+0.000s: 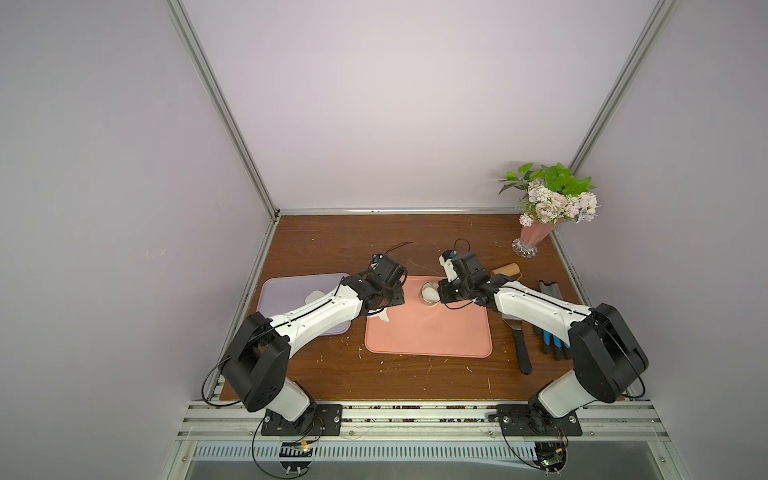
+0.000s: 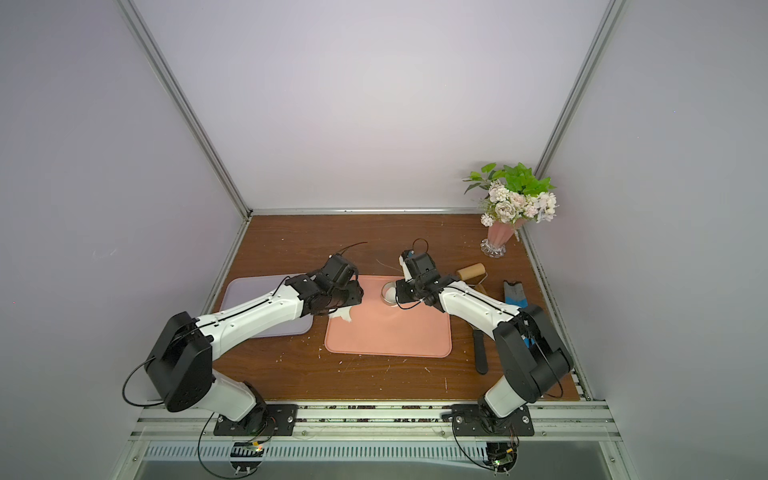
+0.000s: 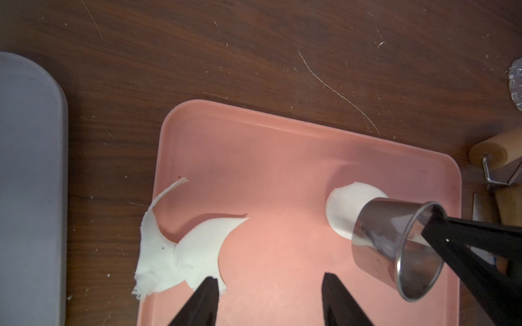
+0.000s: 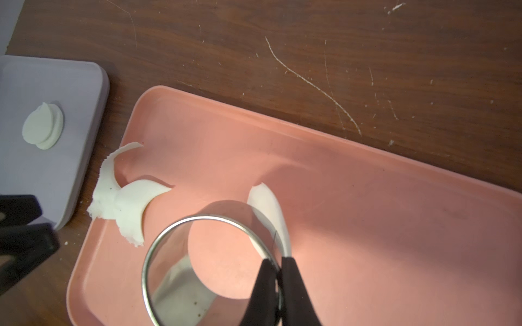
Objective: Roll out the dumpling wrappers from the dough
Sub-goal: Pick up the dumpling mold from the work surface, then place the dumpling mold at the center of the board.
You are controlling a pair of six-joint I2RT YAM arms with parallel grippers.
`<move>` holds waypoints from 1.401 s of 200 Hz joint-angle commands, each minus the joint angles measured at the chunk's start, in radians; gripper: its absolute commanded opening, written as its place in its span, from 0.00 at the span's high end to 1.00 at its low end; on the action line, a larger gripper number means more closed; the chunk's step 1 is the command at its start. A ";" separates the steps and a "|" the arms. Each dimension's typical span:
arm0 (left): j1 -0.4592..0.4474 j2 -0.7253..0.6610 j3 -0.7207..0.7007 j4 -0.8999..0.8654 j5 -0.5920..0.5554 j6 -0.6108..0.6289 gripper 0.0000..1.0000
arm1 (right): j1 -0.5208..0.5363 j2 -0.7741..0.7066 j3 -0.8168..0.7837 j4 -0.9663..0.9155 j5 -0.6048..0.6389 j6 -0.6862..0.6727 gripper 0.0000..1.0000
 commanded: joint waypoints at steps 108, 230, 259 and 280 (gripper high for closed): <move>-0.013 0.006 0.015 0.002 0.015 0.007 0.44 | -0.083 -0.125 -0.029 -0.046 0.042 -0.021 0.92; -0.046 -0.019 -0.043 0.022 0.024 -0.036 0.37 | -0.322 0.053 0.117 -0.030 0.109 -0.050 0.92; -0.045 -0.043 -0.068 0.025 0.025 -0.047 0.37 | -0.361 0.169 0.205 -0.022 0.130 -0.042 0.92; -0.045 -0.052 -0.078 0.025 0.026 -0.049 0.37 | -0.371 0.236 0.257 -0.024 0.149 -0.040 0.93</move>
